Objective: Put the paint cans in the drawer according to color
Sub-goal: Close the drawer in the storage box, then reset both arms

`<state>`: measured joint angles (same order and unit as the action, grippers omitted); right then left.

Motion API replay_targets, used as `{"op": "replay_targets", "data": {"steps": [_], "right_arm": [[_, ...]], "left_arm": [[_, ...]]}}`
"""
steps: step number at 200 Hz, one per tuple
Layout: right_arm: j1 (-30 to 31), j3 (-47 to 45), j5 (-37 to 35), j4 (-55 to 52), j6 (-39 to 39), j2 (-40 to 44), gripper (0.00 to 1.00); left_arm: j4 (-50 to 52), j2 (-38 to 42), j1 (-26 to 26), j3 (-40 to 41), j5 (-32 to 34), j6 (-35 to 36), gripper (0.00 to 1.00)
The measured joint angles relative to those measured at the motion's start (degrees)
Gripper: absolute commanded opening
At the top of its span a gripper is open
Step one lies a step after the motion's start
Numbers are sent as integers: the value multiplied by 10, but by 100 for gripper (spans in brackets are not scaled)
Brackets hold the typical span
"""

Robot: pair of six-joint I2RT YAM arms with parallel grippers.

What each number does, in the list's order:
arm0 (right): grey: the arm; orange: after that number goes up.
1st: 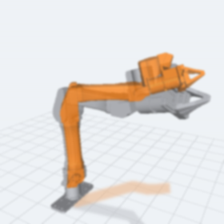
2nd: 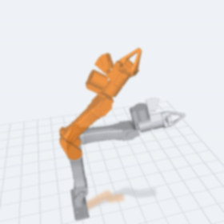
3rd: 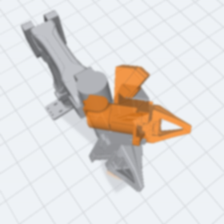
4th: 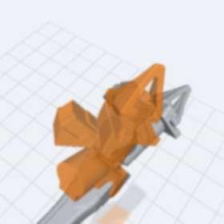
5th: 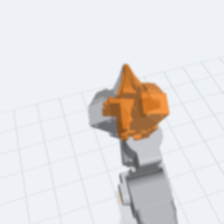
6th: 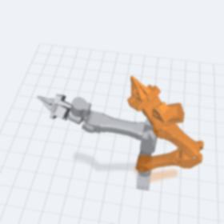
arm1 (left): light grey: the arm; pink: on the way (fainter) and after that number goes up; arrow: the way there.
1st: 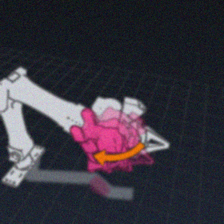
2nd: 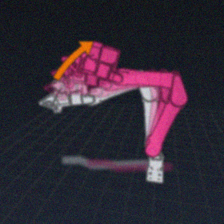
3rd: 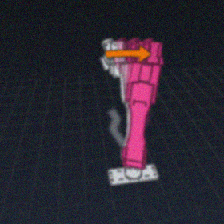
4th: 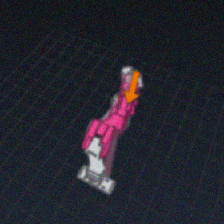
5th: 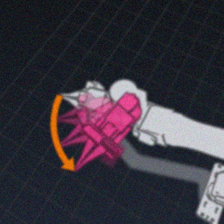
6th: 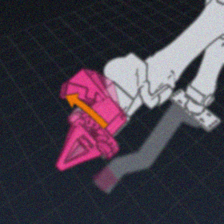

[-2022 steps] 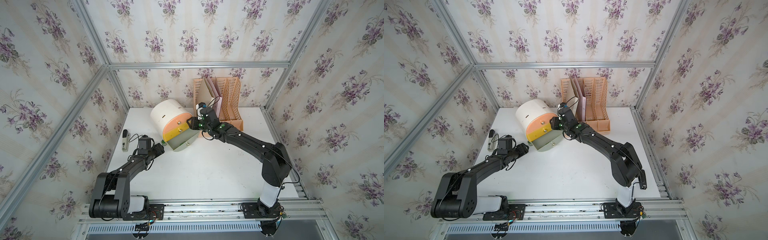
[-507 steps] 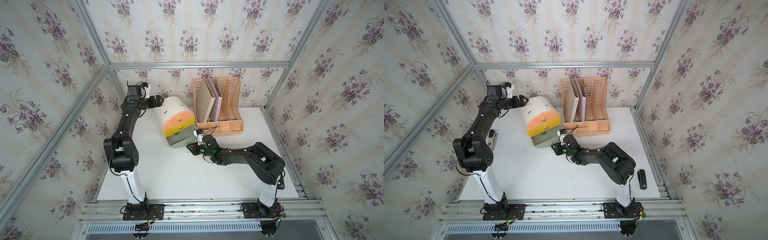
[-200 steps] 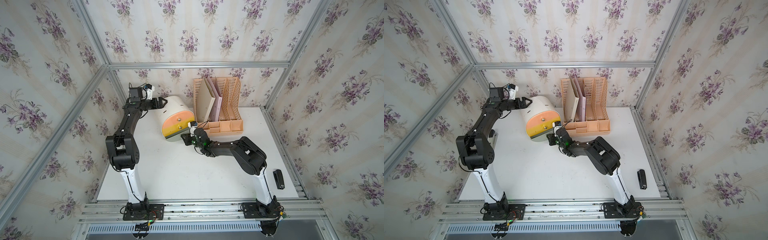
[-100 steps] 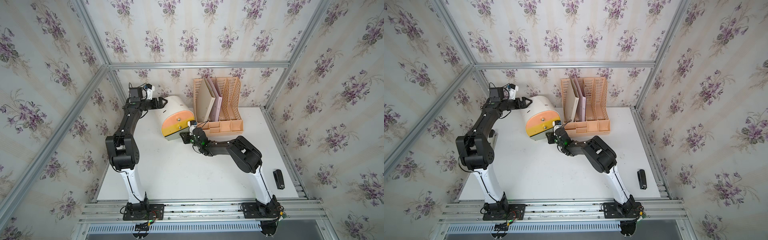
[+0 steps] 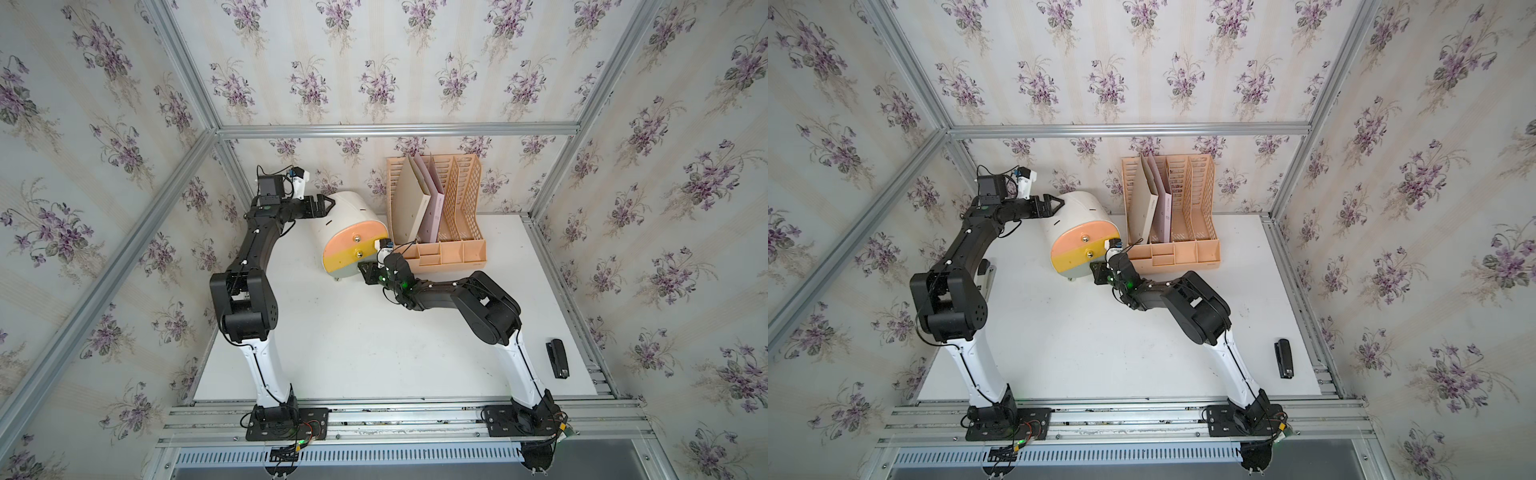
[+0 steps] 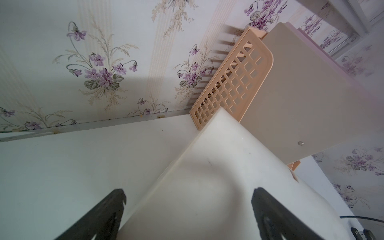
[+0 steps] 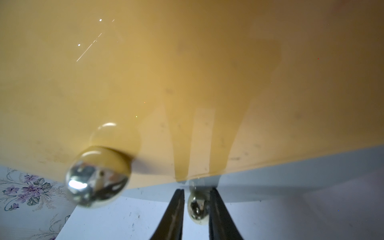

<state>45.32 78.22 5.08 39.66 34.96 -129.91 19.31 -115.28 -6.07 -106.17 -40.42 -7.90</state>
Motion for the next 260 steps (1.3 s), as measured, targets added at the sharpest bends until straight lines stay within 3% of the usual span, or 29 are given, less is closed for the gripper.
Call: {"op": "replay_targets", "data": {"steps": [24,58,86,144,201,229,260], "right_arm": [[0,-12,3,6,0,8,28],[0,-56,4,14,-1,47,40],[0,-108,1,20,-5,101,44],[0,-235,-29,12,-29,264,46],[0,-336,-100,-75,-76,462,52],[0,-377,-174,-136,-109,552,62],[-13,-433,-283,-191,-154,637,79]], "left_arm": [[2,6,-3,2,0,0,99],[2,39,-10,22,6,-1,99],[-3,93,-11,67,25,-8,99],[-37,267,-11,252,104,-34,99],[-89,461,-11,466,210,-48,99],[-117,532,-11,573,274,-56,99],[-155,584,-11,681,356,-60,99]]}}
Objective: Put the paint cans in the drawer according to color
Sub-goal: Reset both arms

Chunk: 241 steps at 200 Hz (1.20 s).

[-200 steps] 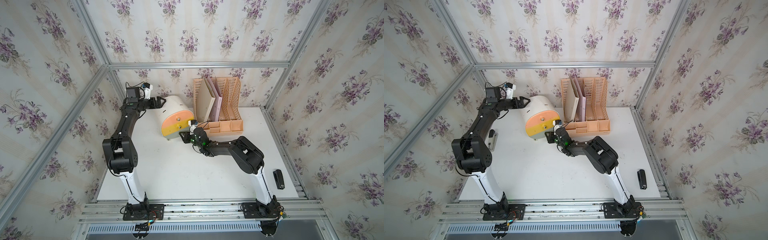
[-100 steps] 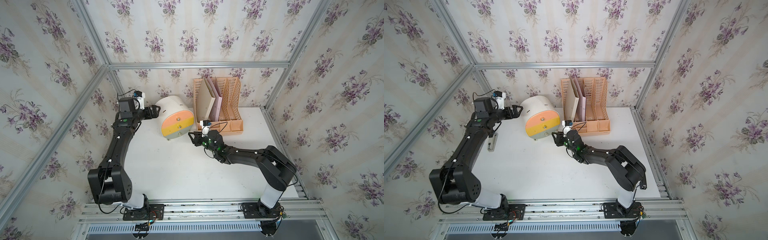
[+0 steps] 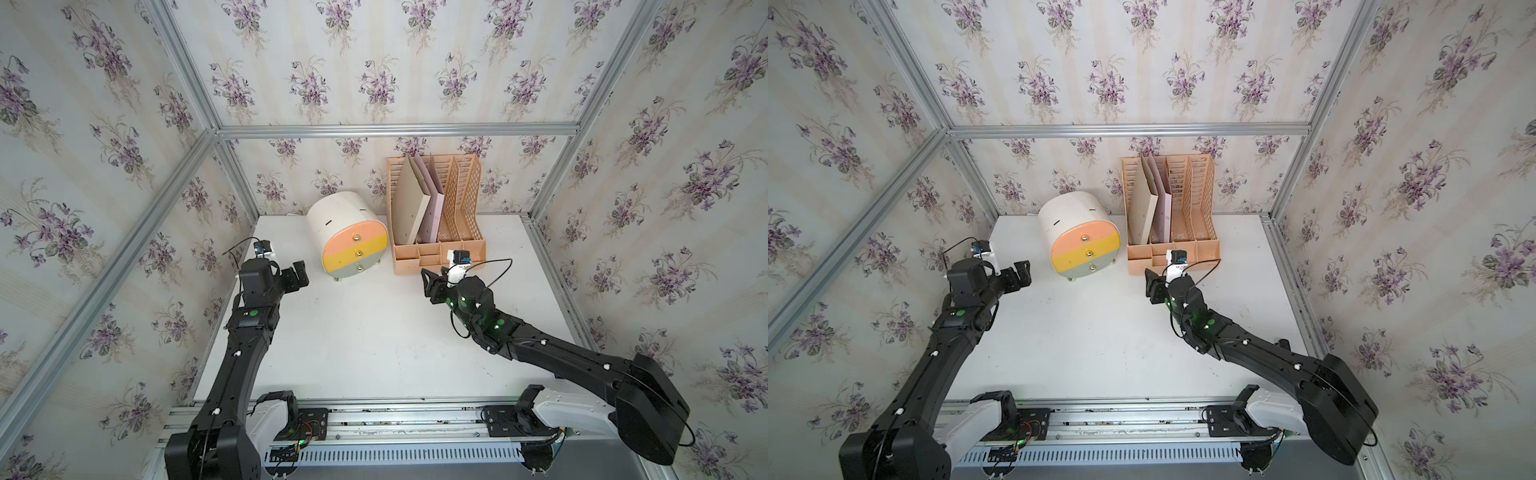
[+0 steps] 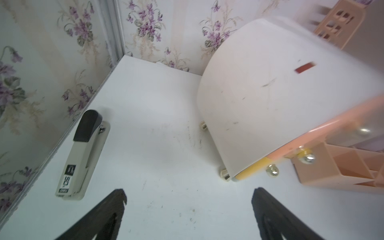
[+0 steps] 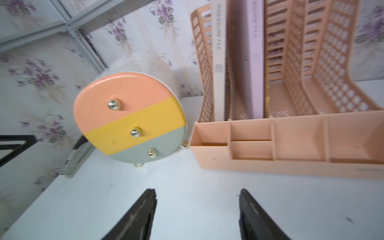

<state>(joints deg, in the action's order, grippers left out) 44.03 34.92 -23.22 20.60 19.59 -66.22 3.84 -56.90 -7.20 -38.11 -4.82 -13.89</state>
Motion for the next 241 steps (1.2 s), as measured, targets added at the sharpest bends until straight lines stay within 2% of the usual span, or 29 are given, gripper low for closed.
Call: {"op": "replay_targets", "data": {"steps": [17,27,57,77,104,158,202,221,241], "right_arm": [[-16,-36,-55,-8,-20,35,94],[-31,-58,-87,-8,-32,52,98],[-87,-140,-151,35,-61,93,100],[-113,-193,-164,98,-98,102,100],[-186,-224,-178,162,-144,87,100],[-275,-312,-129,375,-194,18,100],[-321,-347,-40,621,-227,-136,100],[-324,-346,-12,667,-235,-189,100],[-330,-329,6,683,-240,-208,100]], "left_arm": [[-20,12,0,40,42,0,99],[-33,17,0,61,64,0,99],[-99,23,0,125,110,8,99],[-148,20,0,161,125,25,99],[-215,-6,0,189,127,50,99],[-358,-82,0,232,117,70,99],[-446,-152,0,231,76,63,99],[-469,-165,1,226,76,59,99],[-495,-201,1,214,80,59,99]]}}
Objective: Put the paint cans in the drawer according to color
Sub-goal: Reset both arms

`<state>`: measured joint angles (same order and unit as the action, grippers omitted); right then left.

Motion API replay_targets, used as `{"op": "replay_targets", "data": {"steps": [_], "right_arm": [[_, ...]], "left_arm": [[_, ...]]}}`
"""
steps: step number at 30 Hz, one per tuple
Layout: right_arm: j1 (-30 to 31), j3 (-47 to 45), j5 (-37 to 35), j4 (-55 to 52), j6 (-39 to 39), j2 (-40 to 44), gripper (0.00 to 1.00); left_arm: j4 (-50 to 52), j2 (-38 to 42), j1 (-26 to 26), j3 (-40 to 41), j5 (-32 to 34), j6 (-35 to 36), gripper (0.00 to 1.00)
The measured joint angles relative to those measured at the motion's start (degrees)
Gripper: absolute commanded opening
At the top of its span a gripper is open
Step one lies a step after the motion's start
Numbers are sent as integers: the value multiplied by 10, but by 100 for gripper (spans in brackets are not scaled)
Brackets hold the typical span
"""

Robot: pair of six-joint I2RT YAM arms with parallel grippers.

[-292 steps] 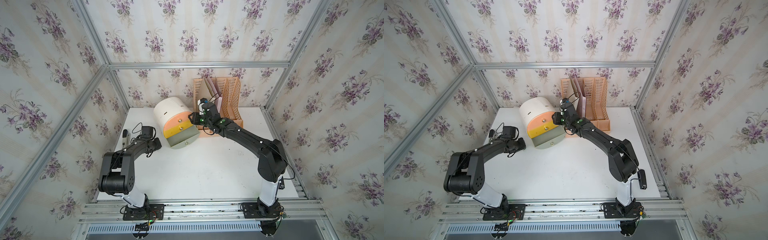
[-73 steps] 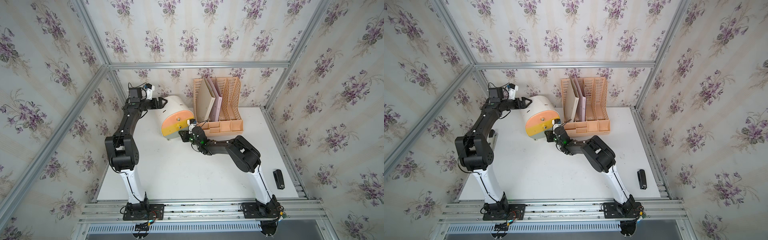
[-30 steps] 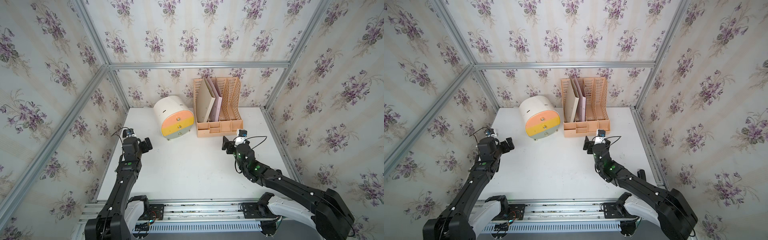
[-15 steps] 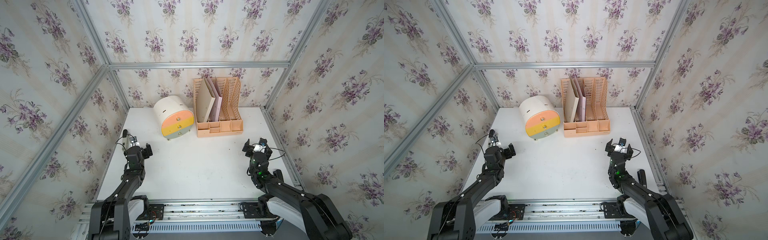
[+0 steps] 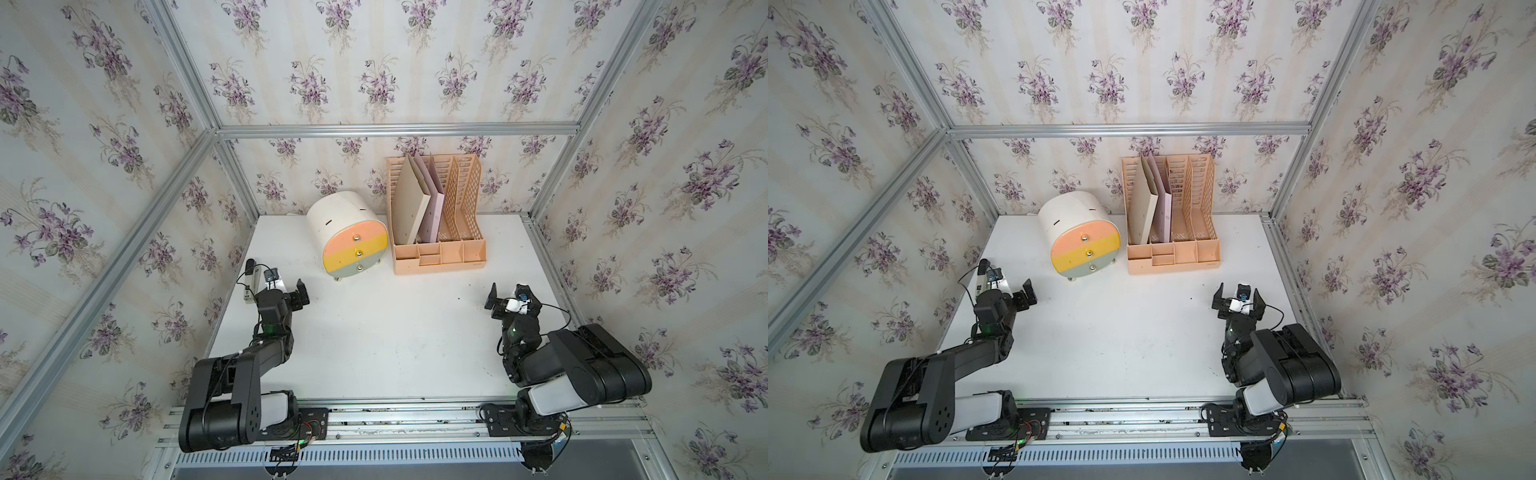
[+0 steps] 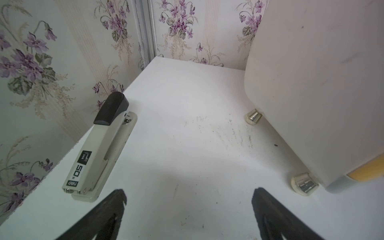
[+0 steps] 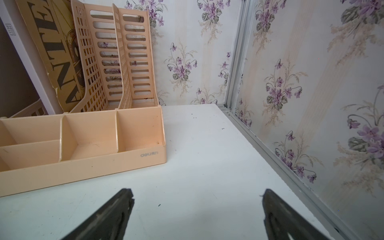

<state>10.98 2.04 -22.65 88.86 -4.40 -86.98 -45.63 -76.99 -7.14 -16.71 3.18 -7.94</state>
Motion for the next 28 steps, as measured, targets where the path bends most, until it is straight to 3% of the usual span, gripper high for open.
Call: {"op": "replay_targets", "data": {"steps": [10,16,28], "right_arm": [[-37,77,70,-60,23,-19,100],[-42,80,77,-84,29,-19,100],[-44,84,88,-97,30,-19,100]], "left_arm": [[-37,-30,21,-8,-41,32,99],[-57,-112,54,-31,-36,64,99],[-50,-106,64,-47,-22,86,99]]}}
